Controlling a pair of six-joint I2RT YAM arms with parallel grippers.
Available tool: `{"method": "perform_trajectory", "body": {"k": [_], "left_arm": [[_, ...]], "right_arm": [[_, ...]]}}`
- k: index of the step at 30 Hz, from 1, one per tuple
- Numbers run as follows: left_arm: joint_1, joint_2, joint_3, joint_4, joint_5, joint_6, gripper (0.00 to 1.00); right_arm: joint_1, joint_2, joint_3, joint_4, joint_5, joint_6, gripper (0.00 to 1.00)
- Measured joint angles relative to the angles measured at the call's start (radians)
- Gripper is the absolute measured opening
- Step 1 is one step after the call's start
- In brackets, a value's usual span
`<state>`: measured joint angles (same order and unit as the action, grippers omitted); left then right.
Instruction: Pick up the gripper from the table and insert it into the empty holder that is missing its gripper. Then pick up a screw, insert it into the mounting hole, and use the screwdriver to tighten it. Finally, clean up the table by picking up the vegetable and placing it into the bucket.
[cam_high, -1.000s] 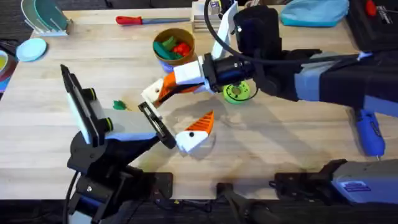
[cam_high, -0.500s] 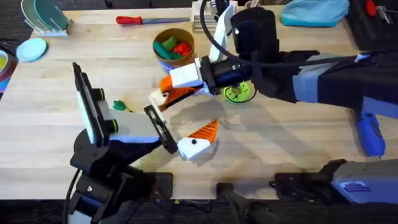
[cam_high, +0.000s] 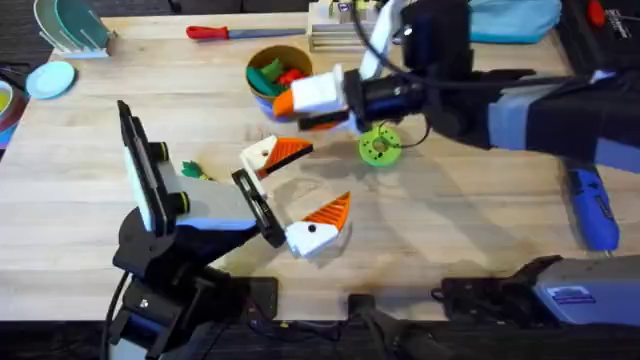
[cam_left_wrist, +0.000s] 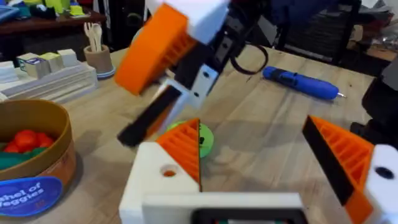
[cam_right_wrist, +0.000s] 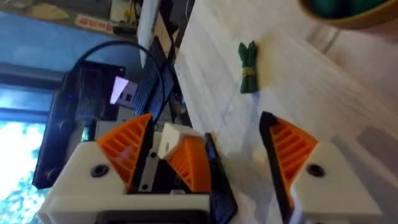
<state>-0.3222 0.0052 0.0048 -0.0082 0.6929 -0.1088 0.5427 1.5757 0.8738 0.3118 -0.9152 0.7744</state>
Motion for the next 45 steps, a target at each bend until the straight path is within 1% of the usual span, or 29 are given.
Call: {"method": "perform_trajectory", "body": {"k": [7, 12, 14, 17, 21, 25, 28, 30, 33, 35, 42, 45], "left_arm": [[0.000, 0.000, 0.000, 0.000, 0.000, 0.000, 0.993], [0.000, 0.000, 0.000, 0.000, 0.000, 0.000, 0.993], [0.000, 0.000, 0.000, 0.000, 0.000, 0.000, 0.993], [0.000, 0.000, 0.000, 0.000, 0.000, 0.000, 0.993], [0.000, 0.000, 0.000, 0.000, 0.000, 0.000, 0.993], [0.000, 0.000, 0.000, 0.000, 0.000, 0.000, 0.993], [0.000, 0.000, 0.000, 0.000, 0.000, 0.000, 0.992], [0.000, 0.000, 0.000, 0.000, 0.000, 0.000, 0.992], [0.000, 0.000, 0.000, 0.000, 0.000, 0.000, 0.992], [0.000, 0.000, 0.000, 0.000, 0.000, 0.000, 0.992], [0.000, 0.000, 0.000, 0.000, 0.000, 0.000, 0.993], [0.000, 0.000, 0.000, 0.000, 0.000, 0.000, 0.992]], "right_arm": [[-0.138, 0.000, 0.000, 0.018, 0.021, -0.025, 0.967], [-0.202, -0.005, 0.000, 0.000, 0.060, -0.076, 0.970], [-0.223, -0.026, 0.001, -0.069, 0.100, -0.106, 0.970], [-0.258, -0.081, 0.011, -0.224, 0.181, -0.174, 0.971], [-0.288, -0.154, 0.064, -0.454, 0.314, -0.293, 0.973], [-0.273, -0.225, 0.110, -0.655, 0.492, -0.427, 0.974], [-0.226, -0.269, 0.120, -0.781, 0.672, -0.537, 0.974], [-0.184, -0.275, 0.121, -0.841, 0.766, -0.602, 0.975], [-0.129, -0.255, 0.121, -0.879, 0.848, -0.672, 0.975], [-0.103, -0.232, 0.121, -0.884, 0.876, -0.695, 0.974], [-0.033, -0.112, 0.121, -0.901, 0.923, -0.732, 0.765], [-0.008, -0.083, 0.121, -0.912, 0.929, -0.738, 0.639]]}}
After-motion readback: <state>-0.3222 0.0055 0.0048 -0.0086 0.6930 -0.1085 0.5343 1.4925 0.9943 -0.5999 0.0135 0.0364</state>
